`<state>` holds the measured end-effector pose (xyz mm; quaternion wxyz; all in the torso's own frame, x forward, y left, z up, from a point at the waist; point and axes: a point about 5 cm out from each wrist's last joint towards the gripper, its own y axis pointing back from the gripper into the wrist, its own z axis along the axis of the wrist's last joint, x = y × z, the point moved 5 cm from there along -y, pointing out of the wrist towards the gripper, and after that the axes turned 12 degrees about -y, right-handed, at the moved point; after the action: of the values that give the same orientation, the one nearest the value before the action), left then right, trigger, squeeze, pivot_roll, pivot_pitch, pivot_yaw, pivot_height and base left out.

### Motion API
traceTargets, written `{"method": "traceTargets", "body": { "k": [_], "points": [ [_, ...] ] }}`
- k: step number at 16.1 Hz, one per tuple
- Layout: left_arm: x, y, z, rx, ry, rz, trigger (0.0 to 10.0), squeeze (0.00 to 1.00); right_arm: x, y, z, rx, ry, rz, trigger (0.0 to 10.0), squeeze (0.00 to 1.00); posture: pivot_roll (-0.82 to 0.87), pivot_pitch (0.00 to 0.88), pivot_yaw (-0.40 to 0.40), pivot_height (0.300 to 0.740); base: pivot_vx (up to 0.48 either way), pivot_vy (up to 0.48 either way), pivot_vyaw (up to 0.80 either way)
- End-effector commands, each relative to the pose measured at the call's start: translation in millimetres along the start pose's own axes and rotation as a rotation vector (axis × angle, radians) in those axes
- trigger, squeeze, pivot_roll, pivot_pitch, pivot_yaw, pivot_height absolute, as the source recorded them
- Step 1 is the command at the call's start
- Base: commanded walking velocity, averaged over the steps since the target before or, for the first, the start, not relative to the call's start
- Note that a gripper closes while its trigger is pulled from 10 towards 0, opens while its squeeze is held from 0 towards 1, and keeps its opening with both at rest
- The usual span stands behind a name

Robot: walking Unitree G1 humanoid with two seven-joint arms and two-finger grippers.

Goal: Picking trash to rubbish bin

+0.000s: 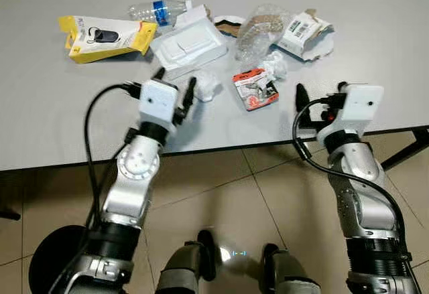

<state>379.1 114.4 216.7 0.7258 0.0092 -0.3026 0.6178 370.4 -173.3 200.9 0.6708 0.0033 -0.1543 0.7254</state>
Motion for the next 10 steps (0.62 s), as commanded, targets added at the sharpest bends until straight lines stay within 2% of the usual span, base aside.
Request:
{"method": "traceTargets", "body": {
  "k": [1,5,7,10],
  "points": [
    [5.8,2.0,-8.6,0.026,-0.011,0.021,10.0,0.00,4.0,3.1,-0.9,0.009,-0.006,0.020,10.0,0.00,0.04,0.301,0.099,0.740,0.000,0.000,0.00],
    [-2.1,1.9,-17.1,0.051,0.000,0.004,10.0,0.00,1.8,3.9,2.2,0.018,0.011,0.036,10.0,0.00,0.02,0.298,0.061,0.740,0.000,0.000,0.00],
    [-11.5,2.4,-22.1,0.063,0.053,-0.041,10.0,0.00,4.5,3.3,3.3,0.031,0.025,0.065,10.0,0.00,0.01,0.291,0.051,0.740,0.000,0.000,0.00],
    [-3.1,-7.0,-14.1,0.030,0.148,-0.032,10.0,0.00,8.3,2.3,6.0,0.032,0.029,0.087,10.0,0.00,0.01,0.288,0.051,0.740,0.000,0.000,0.00]
  ]
}}
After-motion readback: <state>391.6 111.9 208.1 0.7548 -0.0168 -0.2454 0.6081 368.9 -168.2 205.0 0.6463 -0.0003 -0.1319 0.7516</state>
